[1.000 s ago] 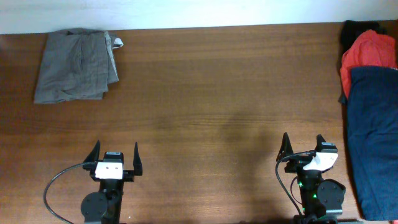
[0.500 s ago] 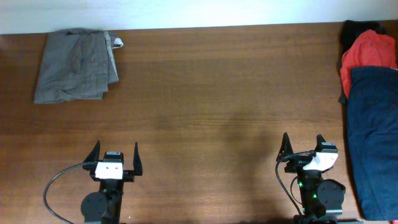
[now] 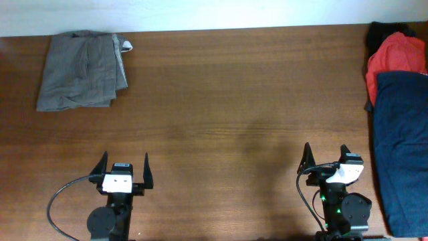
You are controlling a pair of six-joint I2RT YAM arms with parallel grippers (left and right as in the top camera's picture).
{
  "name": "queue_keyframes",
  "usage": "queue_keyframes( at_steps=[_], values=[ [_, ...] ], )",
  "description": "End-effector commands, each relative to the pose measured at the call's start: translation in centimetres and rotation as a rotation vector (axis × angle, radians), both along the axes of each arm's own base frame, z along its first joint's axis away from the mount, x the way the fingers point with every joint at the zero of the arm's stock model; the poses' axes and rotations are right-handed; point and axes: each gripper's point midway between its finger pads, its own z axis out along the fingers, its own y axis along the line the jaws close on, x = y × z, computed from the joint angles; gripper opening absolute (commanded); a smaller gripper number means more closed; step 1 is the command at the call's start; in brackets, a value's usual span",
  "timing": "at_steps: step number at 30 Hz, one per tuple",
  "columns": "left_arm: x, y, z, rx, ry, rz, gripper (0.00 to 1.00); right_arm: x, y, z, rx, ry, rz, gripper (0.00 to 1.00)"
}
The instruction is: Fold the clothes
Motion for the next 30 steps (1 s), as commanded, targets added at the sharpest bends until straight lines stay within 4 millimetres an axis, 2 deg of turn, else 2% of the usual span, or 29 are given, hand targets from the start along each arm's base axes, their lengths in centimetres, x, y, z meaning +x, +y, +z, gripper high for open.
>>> queue_keyframes(
  at_steps=[1,4,11,14,16,20,22,30],
  values=[
    [0.0,0.4,-0.2,0.017,0.003,0.016,0.99,0.0,1.4,-0.2,0.076,-0.002,0.081,0.99],
    [0.0,0.4,-0.2,0.017,0.003,0.016,0.99,0.0,2.3,0.0,0.147,-0.008,0.13,0.99],
    [0.0,0.4,-0.2,0.017,0.003,0.017,0.99,-0.1,2.7,0.0,0.289,-0.001,0.143,0.99],
    [0.0,0.4,-0.2,0.017,0.003,0.016,0.99,-0.1,3.1,1.1,0.284,-0.042,0.171,0.99],
    [0.0,0.4,-0.2,0.017,0.003,0.016,0.99,-0.1,3.1,2.6,0.277,-0.101,0.179,0.99],
    [0.0,0.4,-0.2,0.017,0.003,0.016,0.99,-0.8,3.0,7.3,0.25,-0.283,0.196,0.99],
    [0.0,0.4,-0.2,0.017,0.003,0.016,0.99,-1.3,2.3,9.6,0.235,-0.359,0.164,0.99],
    [0.0,0.4,-0.2,0.017,0.003,0.016,0.99,-2.9,0.3,16.9,0.034,-0.459,0.021,0.99]
  ],
)
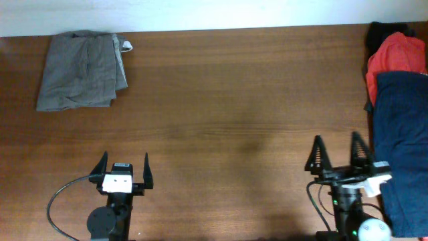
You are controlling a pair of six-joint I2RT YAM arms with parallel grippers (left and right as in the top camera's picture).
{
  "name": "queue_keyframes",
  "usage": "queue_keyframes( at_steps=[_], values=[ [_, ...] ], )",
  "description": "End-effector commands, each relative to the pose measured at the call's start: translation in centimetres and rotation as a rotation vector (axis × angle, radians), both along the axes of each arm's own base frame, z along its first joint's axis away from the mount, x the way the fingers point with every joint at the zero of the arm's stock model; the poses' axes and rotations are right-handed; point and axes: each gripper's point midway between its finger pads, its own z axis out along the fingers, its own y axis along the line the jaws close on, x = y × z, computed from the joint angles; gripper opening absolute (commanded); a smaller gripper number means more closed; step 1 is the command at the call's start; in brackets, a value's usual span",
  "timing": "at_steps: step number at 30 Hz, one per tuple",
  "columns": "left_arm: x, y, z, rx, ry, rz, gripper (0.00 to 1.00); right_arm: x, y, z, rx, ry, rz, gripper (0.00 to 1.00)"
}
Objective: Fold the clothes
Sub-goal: 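Raise the right gripper and move it over the dark blue jeans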
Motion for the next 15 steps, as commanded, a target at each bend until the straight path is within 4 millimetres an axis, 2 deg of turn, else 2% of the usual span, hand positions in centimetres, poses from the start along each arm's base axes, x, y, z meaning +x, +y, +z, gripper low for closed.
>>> queue_keyframes(
  at_steps=[1,5,9,11,15],
  values=[
    [0.0,0.4,-0.2,0.017,0.003,0.016,0.99,-0.6,-2.1,4.1,-0.095,-0.027,-0.163,0.99],
    [0.0,0.4,-0.2,0.017,0.003,0.016,0.99,1.4,-4.8,4.2,-0.126,0.143,-0.32,0.99],
    [0.0,0.4,-0.2,0.017,0.003,0.016,0.99,4.0,-9.2,3.4,-0.096,0.347,-0.564,0.99],
    [0.0,0.4,-0.2,0.017,0.003,0.016,0.99,5.4,-10.7,3.3,-0.099,0.425,-0.661,0.99],
    [0.0,0.4,-0.2,0.017,0.003,0.016,0.99,9.9,-12.6,2.0,-0.149,0.637,-0.728,0.99]
  ],
)
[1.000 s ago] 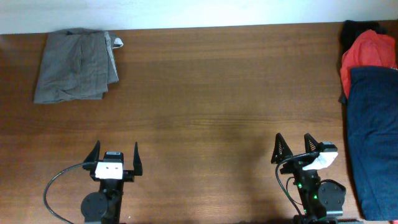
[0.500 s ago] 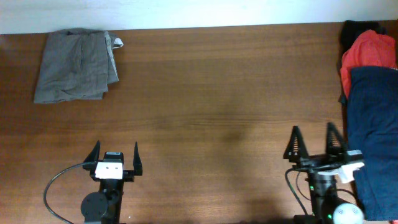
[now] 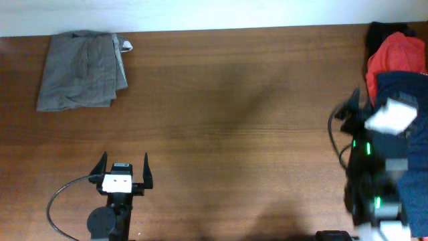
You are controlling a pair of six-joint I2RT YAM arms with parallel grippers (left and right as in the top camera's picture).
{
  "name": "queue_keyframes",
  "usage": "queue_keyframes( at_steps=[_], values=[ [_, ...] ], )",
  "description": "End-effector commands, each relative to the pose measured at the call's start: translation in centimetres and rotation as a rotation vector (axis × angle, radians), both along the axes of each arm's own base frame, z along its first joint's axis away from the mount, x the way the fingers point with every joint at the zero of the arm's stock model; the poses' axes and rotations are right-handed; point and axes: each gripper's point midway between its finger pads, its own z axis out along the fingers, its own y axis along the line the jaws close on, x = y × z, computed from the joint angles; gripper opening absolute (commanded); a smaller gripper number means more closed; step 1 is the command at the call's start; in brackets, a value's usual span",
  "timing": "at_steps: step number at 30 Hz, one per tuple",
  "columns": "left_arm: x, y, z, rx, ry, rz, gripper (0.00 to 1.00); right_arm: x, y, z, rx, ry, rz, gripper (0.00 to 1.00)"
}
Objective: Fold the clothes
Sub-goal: 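Raise the right gripper and move it over the dark blue jeans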
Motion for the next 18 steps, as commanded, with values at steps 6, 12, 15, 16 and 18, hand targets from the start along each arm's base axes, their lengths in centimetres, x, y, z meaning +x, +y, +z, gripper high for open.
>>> queue_keyframes(
  at_steps=[6,12,15,16,18],
  values=[
    [0.0,0.2,-0.2,0.016,0.003,0.009,0.99,7.6,-8.9,-2.8,-0.018,0.38,-0.287,0.99],
    [0.0,0.2,-0.2,0.016,0.003,0.009,0.99,11.2,-12.6,-6.7,0.003,0.499,-0.346,0.99],
    [0.0,0.2,-0.2,0.016,0.003,0.009,0.99,11.9,-14.2,-9.5,0.014,0.538,-0.374,0.99],
    [0.0,0.2,-0.2,0.016,0.003,0.009,0.99,12.0,-14.9,-10.5,0.019,0.554,-0.385,0.99],
    [0.0,0.2,-0.2,0.016,0.003,0.009,0.99,12.1,-16.1,-12.8,0.031,0.59,-0.405,0.99]
  ],
)
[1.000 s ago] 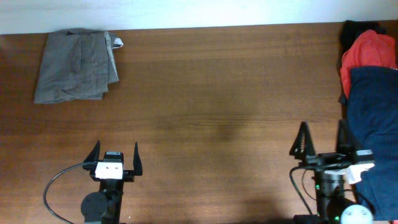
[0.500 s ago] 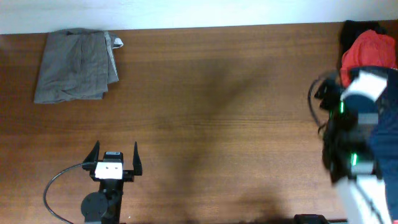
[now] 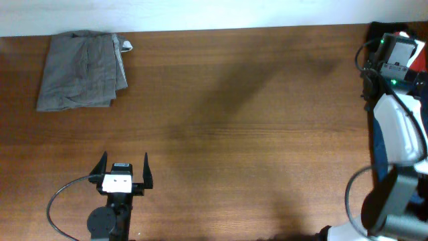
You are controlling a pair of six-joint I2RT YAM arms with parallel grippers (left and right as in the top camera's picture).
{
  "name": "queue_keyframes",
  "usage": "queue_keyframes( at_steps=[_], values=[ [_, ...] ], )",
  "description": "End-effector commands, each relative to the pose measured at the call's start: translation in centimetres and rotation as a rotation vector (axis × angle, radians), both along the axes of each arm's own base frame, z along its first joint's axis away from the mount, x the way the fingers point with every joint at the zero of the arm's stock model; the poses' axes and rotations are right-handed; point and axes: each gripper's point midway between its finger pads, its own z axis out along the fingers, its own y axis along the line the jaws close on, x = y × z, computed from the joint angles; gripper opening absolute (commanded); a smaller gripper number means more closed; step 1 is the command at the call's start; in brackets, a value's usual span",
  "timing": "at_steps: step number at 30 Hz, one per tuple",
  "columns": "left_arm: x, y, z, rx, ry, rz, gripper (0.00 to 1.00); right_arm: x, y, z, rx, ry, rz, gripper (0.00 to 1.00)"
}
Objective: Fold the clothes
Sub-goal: 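Raise the right gripper and move it over the dark blue jeans, then lower the right gripper and grasp the dark blue jeans waistband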
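A folded grey garment point(image 3: 80, 70) lies at the table's far left corner. At the right edge is a pile of clothes: a black piece point(image 3: 376, 30), a sliver of a red garment point(image 3: 422, 61) and a strip of a navy one point(image 3: 378, 152), mostly covered by my right arm. My right gripper point(image 3: 392, 41) is stretched out over the far end of that pile, above the red garment. Its fingers are hidden under the wrist. My left gripper point(image 3: 124, 162) rests open at the near left, holding nothing.
The brown wooden table point(image 3: 227, 120) spans the view, with a white wall along its far edge. My right arm's white link point(image 3: 400, 130) lies along the right edge over the navy garment.
My right arm has reached farther toward the back, from over the navy garment to over the red one at the far right corner. The left arm and the grey garment are unchanged.
Both grippers first rested open at the near edge, the pile at the right uncovered. The right gripper then shifted right beside the navy garment, then rose over it, and now it hangs over the red garment at the far end. The left arm never moved.
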Motion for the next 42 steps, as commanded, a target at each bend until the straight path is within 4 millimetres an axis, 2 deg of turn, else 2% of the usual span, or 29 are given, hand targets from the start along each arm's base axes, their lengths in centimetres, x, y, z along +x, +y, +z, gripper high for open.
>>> queue_keyframes(
  at_steps=[1,4,7,10,16,24,33,42],
  values=[
    [0.0,0.2,-0.2,0.016,0.003,0.009,0.99,0.0,-2.8,-2.9,-0.001,0.048,-0.068,0.99],
    [0.0,0.2,-0.2,0.016,0.003,0.009,0.99,0.6,-3.9,-6.0,0.007,0.076,-0.085,0.99],
    [0.0,0.2,-0.2,0.016,0.003,0.009,0.99,1.8,-4.4,-7.9,-0.006,0.078,-0.073,0.99],
    [0.0,0.2,-0.2,0.016,0.003,0.009,0.99,3.2,-4.6,-8.7,-0.051,0.088,-0.03,0.99],
    [0.0,0.2,-0.2,0.016,0.003,0.009,0.99,4.4,-4.8,-10.3,-0.054,0.067,-0.013,0.99],
    [0.0,0.2,-0.2,0.016,0.003,0.009,0.99,4.7,-5.0,-11.3,-0.051,0.065,-0.012,1.0],
    [0.0,0.2,-0.2,0.016,0.003,0.009,0.99,5.0,-4.7,-13.6,-0.019,0.087,0.014,0.99],
    [0.0,0.2,-0.2,0.016,0.003,0.009,0.99,5.1,-5.4,-13.2,-0.029,0.063,0.001,0.99]
  ],
)
